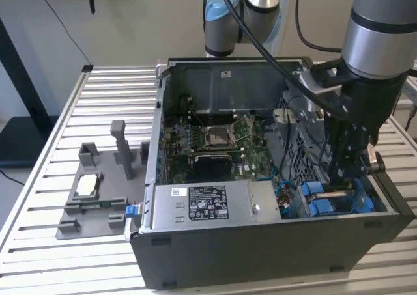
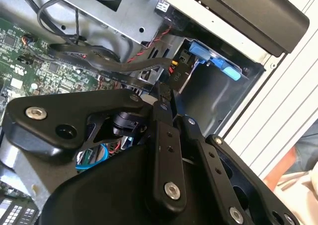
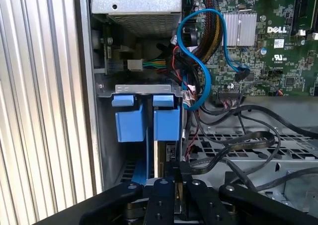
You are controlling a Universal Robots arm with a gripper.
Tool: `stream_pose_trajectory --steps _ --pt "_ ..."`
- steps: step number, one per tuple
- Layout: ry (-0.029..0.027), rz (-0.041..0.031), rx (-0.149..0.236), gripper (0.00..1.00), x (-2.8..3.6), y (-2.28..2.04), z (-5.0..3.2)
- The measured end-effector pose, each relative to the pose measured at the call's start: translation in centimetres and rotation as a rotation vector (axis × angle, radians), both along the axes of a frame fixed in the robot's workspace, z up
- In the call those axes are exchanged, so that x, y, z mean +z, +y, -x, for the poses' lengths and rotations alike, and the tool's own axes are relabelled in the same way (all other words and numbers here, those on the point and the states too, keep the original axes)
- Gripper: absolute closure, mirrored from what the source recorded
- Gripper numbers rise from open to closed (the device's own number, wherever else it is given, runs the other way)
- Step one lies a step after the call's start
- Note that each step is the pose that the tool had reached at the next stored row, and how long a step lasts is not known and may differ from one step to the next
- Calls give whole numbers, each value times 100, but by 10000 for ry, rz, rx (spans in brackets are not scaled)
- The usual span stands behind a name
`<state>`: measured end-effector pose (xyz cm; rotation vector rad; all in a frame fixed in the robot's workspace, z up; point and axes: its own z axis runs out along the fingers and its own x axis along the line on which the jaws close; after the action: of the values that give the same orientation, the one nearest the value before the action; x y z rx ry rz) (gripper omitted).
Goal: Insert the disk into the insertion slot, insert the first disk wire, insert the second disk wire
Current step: 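Insert the second disk wire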
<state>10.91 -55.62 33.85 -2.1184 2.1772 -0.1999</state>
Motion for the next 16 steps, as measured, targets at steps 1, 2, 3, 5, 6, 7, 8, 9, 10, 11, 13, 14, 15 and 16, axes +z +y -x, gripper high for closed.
stream_pose_trajectory --steps 1,2,3,5,6,7,8,9,10,11,13,14,15,16 --pt "0 0 0 84 -8 -1 0" --pt "1 1 -1 84 -16 -3 0" --pt "0 5 -1 84 -23 -5 0" --pt "0 9 -1 84 -33 -10 0" --pt "0 8 -1 84 -34 -10 0" --pt "1 7 -1 84 -35 -10 0" --pt "1 5 -1 84 -36 -10 0" --pt "1 3 -1 84 -37 -10 0" --pt "1 3 -1 84 -37 -10 0" --pt "1 3 -1 84 -37 -10 0" --pt "2 3 0 84 -37 -10 0" --pt "2 3 -1 84 -37 -10 0" --pt "2 3 -1 84 -37 -10 0" --pt "2 4 -1 84 -37 -10 0"
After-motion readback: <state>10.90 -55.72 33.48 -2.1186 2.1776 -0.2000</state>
